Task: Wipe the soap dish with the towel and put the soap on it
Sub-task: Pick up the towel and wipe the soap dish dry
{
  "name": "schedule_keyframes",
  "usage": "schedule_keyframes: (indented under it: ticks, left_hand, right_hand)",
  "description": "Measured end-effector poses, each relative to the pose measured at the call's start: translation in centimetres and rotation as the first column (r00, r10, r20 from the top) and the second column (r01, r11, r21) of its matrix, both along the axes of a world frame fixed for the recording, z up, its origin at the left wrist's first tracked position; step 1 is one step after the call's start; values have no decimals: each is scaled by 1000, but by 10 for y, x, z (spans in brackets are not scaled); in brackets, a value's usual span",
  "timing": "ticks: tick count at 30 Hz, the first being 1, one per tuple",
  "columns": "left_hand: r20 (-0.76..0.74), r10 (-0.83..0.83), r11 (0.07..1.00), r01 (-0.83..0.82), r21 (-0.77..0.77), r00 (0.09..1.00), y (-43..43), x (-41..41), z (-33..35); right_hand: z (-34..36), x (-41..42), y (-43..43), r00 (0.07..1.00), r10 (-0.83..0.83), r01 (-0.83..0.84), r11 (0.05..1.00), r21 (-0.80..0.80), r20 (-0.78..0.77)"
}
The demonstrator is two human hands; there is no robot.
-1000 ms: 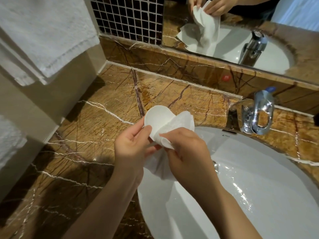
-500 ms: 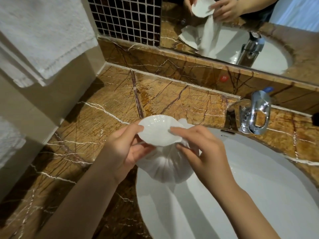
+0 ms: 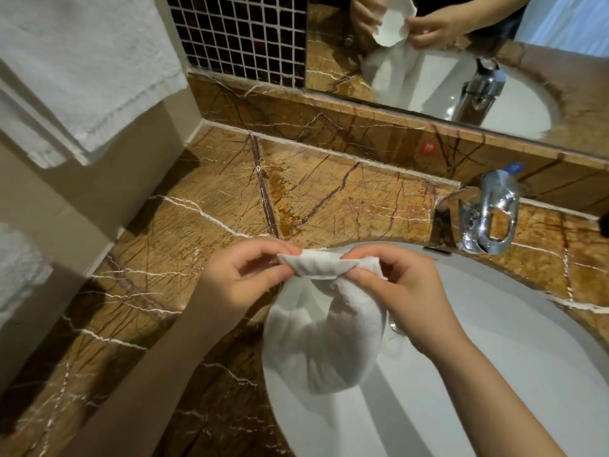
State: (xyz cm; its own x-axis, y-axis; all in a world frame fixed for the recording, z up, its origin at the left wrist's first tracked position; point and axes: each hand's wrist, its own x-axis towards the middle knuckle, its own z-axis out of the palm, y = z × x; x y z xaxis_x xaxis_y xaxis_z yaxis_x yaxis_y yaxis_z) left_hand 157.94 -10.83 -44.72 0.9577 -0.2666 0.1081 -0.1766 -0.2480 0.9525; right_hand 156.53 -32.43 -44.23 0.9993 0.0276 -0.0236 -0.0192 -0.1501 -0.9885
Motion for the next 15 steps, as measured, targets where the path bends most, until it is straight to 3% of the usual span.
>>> schedule_keyframes:
  ticks: [2,5,8,11,13,15]
  left_hand:
    - [-29,52,997,-54,-62,998,-5,-2,1]
    - [-204,164,945,-213,-247,965,-13,-6,-2]
    - [-391,206,882,-343,-323,897,-17,-6,-5]
    - [-397,210,904,-332,-270,894,-21,-5,-7]
    - [-386,190,912,-308,-272,903,-25,-5,-6]
    - [-356,180,918,-286,-273,917,-27,-5,-6]
  right_hand:
    - [-5,0,2,987,-112,127,984,126,-118]
    - [-8,0,3,883,-266,406,846,345,-386]
    - [0,-4,5,865,-301,467,774,427,-401]
    - [10,-11,23,908,-389,418,851,317,-154]
    - [12,-15,42,916,-388,375,919,123,102]
    - [8,-15,54,902,-246,311,941,-137,355]
